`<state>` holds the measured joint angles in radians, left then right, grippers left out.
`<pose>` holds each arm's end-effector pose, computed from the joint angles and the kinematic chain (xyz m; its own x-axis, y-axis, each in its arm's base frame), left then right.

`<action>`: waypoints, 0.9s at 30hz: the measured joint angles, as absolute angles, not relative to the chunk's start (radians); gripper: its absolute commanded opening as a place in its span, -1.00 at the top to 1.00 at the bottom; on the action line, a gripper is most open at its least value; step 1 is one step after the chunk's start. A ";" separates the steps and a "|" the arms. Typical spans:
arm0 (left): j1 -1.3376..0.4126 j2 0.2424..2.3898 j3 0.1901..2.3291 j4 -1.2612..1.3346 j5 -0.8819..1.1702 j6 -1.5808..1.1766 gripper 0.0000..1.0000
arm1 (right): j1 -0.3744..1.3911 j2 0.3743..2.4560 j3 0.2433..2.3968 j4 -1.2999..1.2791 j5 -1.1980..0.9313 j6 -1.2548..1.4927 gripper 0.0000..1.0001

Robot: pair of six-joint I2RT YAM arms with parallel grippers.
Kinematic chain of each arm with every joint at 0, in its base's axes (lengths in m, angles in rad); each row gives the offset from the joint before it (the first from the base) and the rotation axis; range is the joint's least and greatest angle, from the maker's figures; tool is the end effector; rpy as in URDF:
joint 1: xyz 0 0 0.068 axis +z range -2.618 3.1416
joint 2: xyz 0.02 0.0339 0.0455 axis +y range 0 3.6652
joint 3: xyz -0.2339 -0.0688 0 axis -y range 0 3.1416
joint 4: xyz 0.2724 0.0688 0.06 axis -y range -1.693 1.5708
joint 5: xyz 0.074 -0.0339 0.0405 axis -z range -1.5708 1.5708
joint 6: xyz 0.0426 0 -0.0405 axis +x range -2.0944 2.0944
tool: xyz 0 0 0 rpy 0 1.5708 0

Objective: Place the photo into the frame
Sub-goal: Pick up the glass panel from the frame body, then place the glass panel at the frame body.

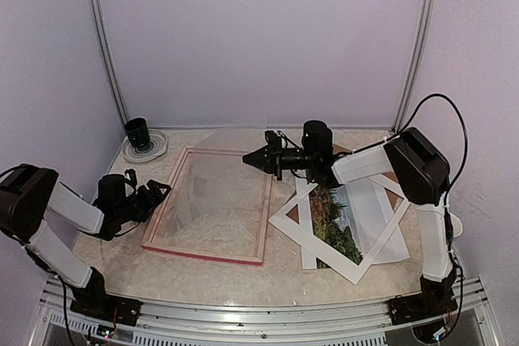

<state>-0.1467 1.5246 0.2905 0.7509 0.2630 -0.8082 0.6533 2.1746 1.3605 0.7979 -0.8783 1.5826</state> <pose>0.2534 -0.0486 0.0564 -0.5842 -0.6194 -0.5244 -0.0775 0.6857 -0.7237 0.3649 0.3206 0.1475 -0.9989 0.0394 0.0243 0.0247 0.0094 0.9997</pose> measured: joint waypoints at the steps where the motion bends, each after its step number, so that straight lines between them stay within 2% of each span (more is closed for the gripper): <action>1: -0.147 1.522 0.290 0.752 0.263 -0.808 -0.78 | 0.654 2.182 1.361 0.797 -0.878 1.579 1.00; 27: -0.147 1.521 0.290 0.756 0.265 -0.809 -0.78 | 0.702 2.210 1.344 0.789 -0.821 1.599 1.00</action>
